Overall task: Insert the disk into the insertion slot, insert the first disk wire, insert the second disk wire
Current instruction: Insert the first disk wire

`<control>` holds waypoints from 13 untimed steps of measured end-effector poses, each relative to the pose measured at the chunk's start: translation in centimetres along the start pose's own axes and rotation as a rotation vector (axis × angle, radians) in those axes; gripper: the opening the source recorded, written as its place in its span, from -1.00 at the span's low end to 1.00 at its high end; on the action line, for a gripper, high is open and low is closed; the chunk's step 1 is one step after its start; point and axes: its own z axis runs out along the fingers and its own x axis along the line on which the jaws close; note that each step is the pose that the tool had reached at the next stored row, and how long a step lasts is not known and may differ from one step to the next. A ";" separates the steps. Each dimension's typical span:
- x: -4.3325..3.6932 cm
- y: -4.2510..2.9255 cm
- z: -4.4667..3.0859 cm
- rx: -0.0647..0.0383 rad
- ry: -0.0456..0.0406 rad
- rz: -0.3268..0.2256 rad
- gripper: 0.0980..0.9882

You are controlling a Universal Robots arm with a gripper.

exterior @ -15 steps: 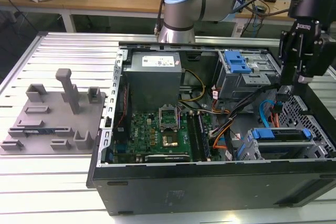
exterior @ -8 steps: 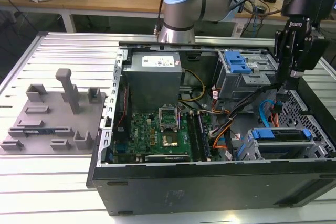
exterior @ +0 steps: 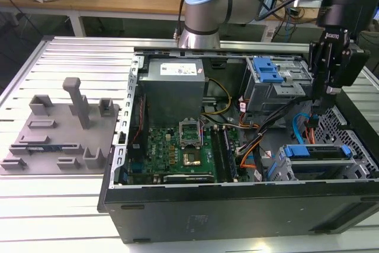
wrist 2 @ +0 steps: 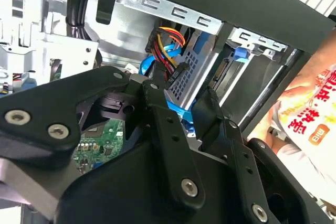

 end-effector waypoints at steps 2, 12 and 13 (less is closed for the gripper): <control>-0.17 -0.17 0.31 0.001 0.0101 0.000 -0.15; -0.79 -0.11 0.73 0.013 0.0895 0.003 -0.35; -0.91 -0.06 0.68 0.014 0.0971 0.004 -0.35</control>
